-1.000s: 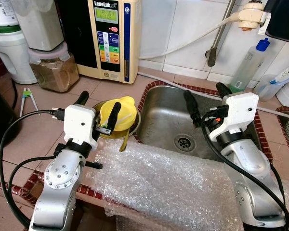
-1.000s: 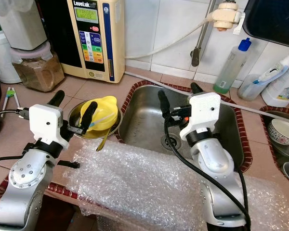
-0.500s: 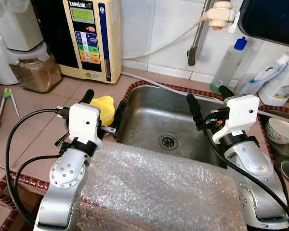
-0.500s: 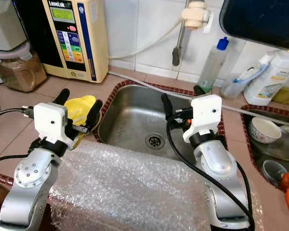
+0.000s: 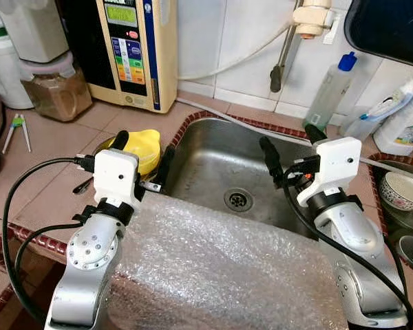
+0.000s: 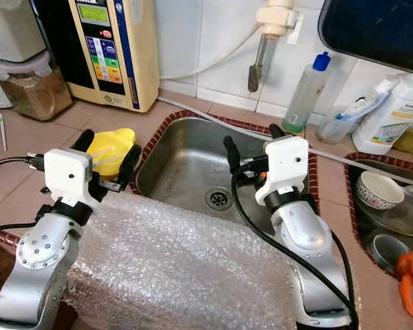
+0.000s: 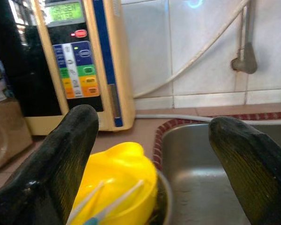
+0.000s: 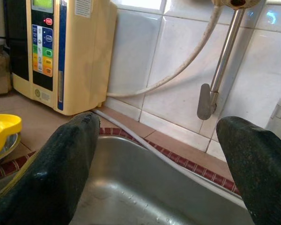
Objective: Kitchen organization
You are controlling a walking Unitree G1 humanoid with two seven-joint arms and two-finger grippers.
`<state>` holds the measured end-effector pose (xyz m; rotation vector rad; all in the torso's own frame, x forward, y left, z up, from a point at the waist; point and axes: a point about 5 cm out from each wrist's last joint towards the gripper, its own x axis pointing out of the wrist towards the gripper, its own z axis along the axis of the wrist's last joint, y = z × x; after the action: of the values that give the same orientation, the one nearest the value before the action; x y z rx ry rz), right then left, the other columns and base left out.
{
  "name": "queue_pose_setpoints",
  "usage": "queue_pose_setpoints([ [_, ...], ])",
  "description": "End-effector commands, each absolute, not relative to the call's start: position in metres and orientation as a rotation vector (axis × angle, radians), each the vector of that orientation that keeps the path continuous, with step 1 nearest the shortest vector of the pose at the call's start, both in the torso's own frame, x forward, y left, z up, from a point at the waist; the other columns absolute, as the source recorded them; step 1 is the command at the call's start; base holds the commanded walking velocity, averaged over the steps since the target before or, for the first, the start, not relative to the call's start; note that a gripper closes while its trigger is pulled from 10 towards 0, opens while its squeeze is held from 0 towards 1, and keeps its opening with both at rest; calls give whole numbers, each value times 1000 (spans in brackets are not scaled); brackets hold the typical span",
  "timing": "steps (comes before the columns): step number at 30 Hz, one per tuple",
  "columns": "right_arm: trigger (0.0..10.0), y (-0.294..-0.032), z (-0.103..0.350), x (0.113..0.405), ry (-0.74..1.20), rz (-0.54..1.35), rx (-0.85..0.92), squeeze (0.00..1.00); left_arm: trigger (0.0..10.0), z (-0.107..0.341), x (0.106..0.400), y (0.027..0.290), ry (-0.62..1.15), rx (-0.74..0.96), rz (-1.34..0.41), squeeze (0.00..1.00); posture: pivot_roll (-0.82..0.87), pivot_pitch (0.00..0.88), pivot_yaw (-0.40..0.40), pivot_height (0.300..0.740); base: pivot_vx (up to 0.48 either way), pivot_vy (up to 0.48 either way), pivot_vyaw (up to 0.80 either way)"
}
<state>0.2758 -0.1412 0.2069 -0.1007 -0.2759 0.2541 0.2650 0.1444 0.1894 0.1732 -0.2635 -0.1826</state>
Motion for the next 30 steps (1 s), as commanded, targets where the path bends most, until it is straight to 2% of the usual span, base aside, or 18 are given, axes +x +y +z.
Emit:
queue_pose_setpoints([
  [1, 10000, -141, 209, 276, -282, 257, -107, 0, 10000, 190, 264, 148, -265, 197, -156, 0, 73, 96, -65, 740, 0, 0, 0],
  [9, 10000, -140, 209, 276, -281, 270, -105, 0, 10000, 187, 261, 157, -252, 240, -106, 0, 77, 99, -65, 740, 0, 0, 0],
  [12, 10000, -139, 209, 275, -282, 276, -102, 0, 10000, 179, 257, 172, -205, 287, -36, 0, 80, 100, -64, 740, 0, 0, 0],
  [17, 10000, -136, 209, 275, -277, 296, -82, 0, 10000, 178, 252, 177, -202, 292, -29, 0, 86, 103, -65, 740, 0, 0, 0],
  [22, 10000, -127, 209, 271, -253, 394, -35, 0, 10000, 175, 246, 179, -193, 281, -34, 0, 89, 106, -68, 740, 0, 0, 0],
  [30, 10000, -102, 199, 255, -136, 668, 103, 0, 10000, 162, 254, 176, -135, 239, -50, 0, 79, 102, -70, 740, 0, 0, 0],
])
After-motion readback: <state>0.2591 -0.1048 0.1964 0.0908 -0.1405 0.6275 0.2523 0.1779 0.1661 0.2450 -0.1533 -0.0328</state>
